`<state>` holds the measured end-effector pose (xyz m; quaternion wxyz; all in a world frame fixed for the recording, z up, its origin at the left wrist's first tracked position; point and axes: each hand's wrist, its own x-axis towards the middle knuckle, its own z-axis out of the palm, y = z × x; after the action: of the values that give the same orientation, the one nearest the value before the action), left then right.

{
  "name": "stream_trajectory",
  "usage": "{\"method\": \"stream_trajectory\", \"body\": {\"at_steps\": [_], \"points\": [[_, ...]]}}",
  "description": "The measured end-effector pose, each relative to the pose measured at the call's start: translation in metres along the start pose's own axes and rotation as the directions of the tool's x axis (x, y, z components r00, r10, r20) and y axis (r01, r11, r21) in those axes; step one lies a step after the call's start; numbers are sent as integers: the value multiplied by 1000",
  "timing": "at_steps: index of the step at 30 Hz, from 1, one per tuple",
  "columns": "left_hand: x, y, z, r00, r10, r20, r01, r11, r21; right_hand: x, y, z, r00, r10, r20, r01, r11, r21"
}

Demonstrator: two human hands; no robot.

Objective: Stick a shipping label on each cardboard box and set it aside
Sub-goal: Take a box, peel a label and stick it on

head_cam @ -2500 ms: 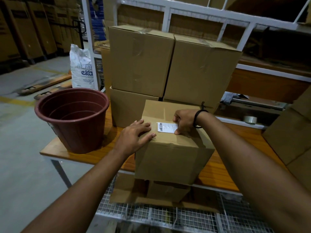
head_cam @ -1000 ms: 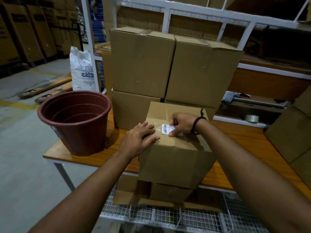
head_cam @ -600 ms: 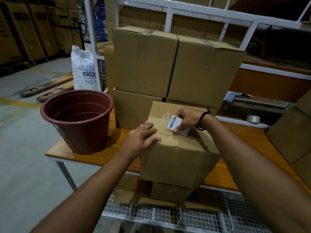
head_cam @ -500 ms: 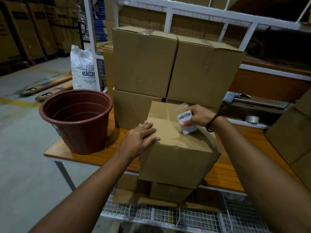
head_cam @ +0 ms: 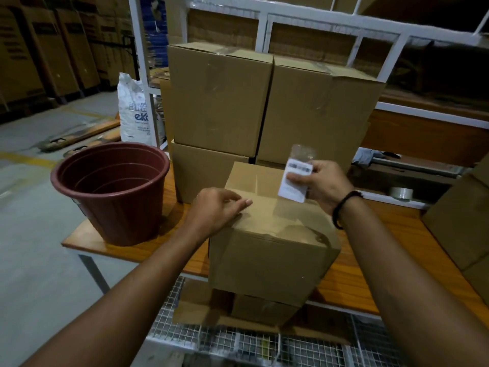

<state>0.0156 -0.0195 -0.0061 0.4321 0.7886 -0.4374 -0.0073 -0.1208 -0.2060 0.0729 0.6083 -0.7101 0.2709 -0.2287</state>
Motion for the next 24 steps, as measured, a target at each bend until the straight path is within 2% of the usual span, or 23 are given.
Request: {"method": "stream_trajectory", "body": {"at_steps": [3, 6, 9, 12, 16, 19, 20, 21, 22, 23, 24], "points": [[11, 29, 0, 992, -125, 35, 129, 920, -369, 12, 14, 21, 996, 46, 81, -41, 998, -52], [16, 38, -4, 961, -230, 154, 277, 804, -527, 22, 24, 36, 987, 35, 160, -22, 996, -84], [13, 28, -9, 912, -361, 196, 400, 672, -624, 28, 27, 46, 974, 27, 223, -24, 1000, -16], [10, 17, -14, 886, -392, 246, 447, 586, -676, 33, 29, 57, 957, 42, 285, -46, 999, 8], [14, 5, -25, 900, -387, 199, 419, 647, -637, 41, 30, 83, 949, 41, 314, -47, 999, 12], [21, -8, -49, 880, -460, 120, 417, 625, -659, 50, 25, 99, 955, 42, 292, -78, 991, 111], [23, -15, -61, 867, -488, 100, 425, 620, -660, 54, 23, 103, 969, -14, 245, -2, 998, 64], [24, -24, -74, 857, -507, 88, 435, 623, -650, 57, 22, 104, 971, -143, 191, 158, 985, -67], [26, -35, -88, 852, -516, 86, 445, 627, -639, 58, 19, 108, 928, -321, 188, 362, 897, -254], [27, -45, -102, 852, -516, 90, 452, 637, -624, 58, 16, 115, 837, -484, 257, 548, 727, -415], [29, -53, -113, 851, -515, 103, 462, 642, -612, 58, 15, 124, 718, -590, 368, 690, 535, -487]]}}
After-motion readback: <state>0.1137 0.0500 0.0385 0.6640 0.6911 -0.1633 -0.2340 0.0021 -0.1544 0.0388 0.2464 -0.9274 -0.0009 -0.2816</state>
